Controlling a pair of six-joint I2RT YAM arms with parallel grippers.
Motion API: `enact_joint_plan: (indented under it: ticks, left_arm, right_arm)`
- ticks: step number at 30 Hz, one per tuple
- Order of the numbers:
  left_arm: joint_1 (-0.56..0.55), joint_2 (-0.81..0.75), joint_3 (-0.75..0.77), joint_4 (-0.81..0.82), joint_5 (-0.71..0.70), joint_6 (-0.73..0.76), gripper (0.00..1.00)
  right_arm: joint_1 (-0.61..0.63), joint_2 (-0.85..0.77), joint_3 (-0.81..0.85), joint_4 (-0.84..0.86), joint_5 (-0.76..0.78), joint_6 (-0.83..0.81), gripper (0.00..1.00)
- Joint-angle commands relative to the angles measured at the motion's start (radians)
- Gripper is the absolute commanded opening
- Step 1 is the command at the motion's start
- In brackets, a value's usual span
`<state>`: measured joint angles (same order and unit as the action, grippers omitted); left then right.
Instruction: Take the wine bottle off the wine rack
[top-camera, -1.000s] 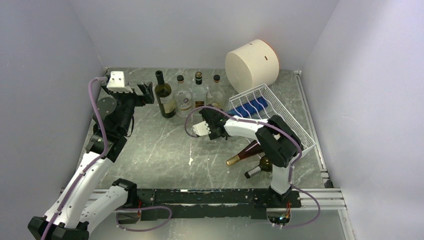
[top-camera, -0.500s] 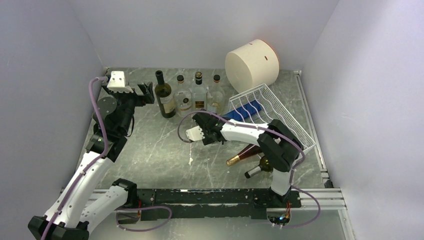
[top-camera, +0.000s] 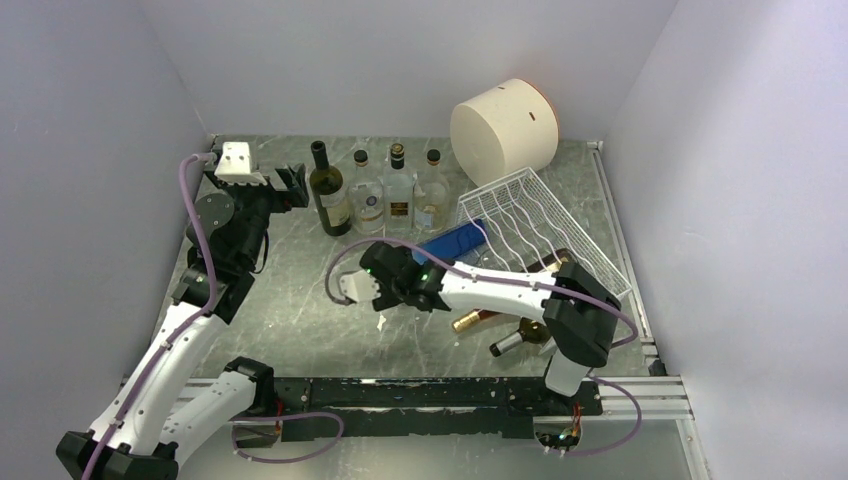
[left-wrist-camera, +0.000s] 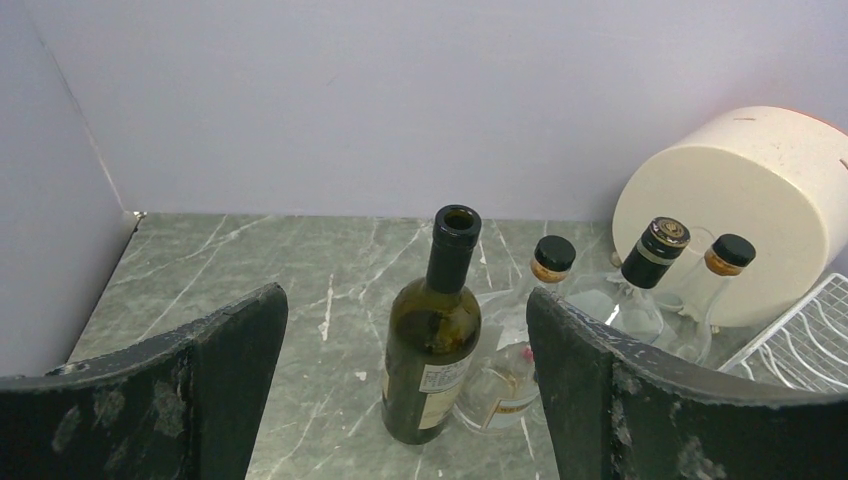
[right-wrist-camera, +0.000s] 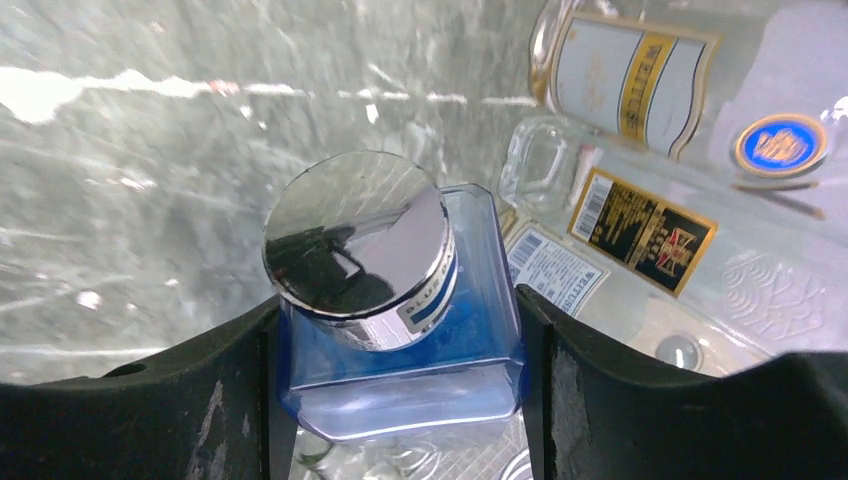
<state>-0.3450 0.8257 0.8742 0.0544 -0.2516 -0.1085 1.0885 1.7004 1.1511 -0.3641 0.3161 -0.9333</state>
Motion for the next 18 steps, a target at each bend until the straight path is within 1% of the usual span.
enact_joint_plan:
  ticks: [1, 8, 12, 15, 18]
  left_arm:
    - [0.001, -0.004, 0.027, 0.006, -0.026, 0.022, 0.93]
    - [0.022, -0.042, 0.022, 0.011, -0.071, 0.032, 0.93]
    - [0.039, -0.057, 0.019, 0.009, -0.091, 0.028, 0.92]
    - [0.046, -0.066, 0.016, 0.012, -0.106, 0.027, 0.91]
    - [0.047, -0.071, 0.014, 0.013, -0.115, 0.027, 0.91]
  right_arm:
    - [0.075, -0.025, 0.016, 0.062, -0.046, 0.142, 0.2]
    - [0.164, -0.067, 0.061, 0.144, -0.019, 0.203, 0.09]
    - [0.194, -0.098, 0.101, 0.197, -0.004, 0.259, 0.0]
    - [0.195, -0.129, 0.106, 0.286, 0.017, 0.322, 0.0]
    - [0.194, -0.191, 0.049, 0.441, 0.019, 0.371, 0.0]
